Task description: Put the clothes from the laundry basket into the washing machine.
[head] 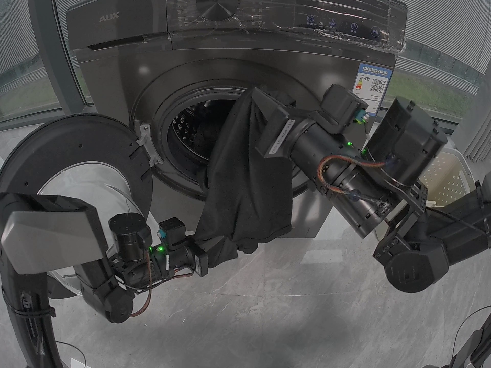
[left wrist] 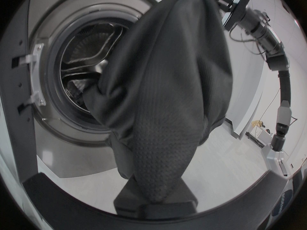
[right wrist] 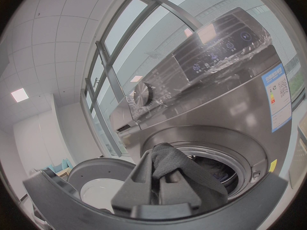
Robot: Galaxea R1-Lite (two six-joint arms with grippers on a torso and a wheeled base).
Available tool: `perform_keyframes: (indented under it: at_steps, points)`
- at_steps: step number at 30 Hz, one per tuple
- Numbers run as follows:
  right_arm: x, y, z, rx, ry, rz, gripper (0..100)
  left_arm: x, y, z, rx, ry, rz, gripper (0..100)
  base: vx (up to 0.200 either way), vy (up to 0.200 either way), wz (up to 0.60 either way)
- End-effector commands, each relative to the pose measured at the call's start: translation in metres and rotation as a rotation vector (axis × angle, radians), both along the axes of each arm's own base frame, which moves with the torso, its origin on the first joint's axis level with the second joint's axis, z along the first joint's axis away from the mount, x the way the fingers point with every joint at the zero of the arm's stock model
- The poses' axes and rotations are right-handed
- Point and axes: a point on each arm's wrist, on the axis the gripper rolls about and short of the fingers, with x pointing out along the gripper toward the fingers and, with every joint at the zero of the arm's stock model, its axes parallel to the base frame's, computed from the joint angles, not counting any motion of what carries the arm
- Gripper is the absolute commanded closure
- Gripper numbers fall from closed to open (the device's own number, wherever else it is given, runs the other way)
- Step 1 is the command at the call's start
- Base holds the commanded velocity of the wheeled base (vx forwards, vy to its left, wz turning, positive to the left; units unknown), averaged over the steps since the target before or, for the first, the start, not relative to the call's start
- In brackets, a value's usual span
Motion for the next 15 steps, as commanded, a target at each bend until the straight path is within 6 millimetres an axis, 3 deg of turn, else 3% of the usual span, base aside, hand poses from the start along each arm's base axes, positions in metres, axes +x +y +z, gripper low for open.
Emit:
perform_keyframes:
  at_steps: [1,4,9,10,15]
  points:
    - [0.017,-0.018,-0.023,-0.062,0.054,-0.059,100,-0.037,0.012,0.040,-0.030,-0.069,-0.016,100,0.000,0.000,0.00]
    - [0.016,-0.024,-0.044,-0.114,0.070,-0.044,100,-0.060,0.024,0.066,-0.061,-0.117,-0.016,100,0.000,0.000,0.00]
    - [0.016,-0.024,-0.065,-0.166,0.100,-0.038,100,-0.070,0.031,0.091,-0.129,-0.171,-0.010,100,0.000,0.000,0.00]
    - [0.016,-0.025,-0.066,-0.171,0.103,-0.040,0,-0.071,0.032,0.097,-0.143,-0.188,-0.012,100,0.000,0.000,0.00]
    - [0.015,-0.022,-0.077,-0.199,0.136,-0.033,0,-0.073,0.032,0.111,-0.180,-0.229,-0.031,100,0.000,0.000,0.00]
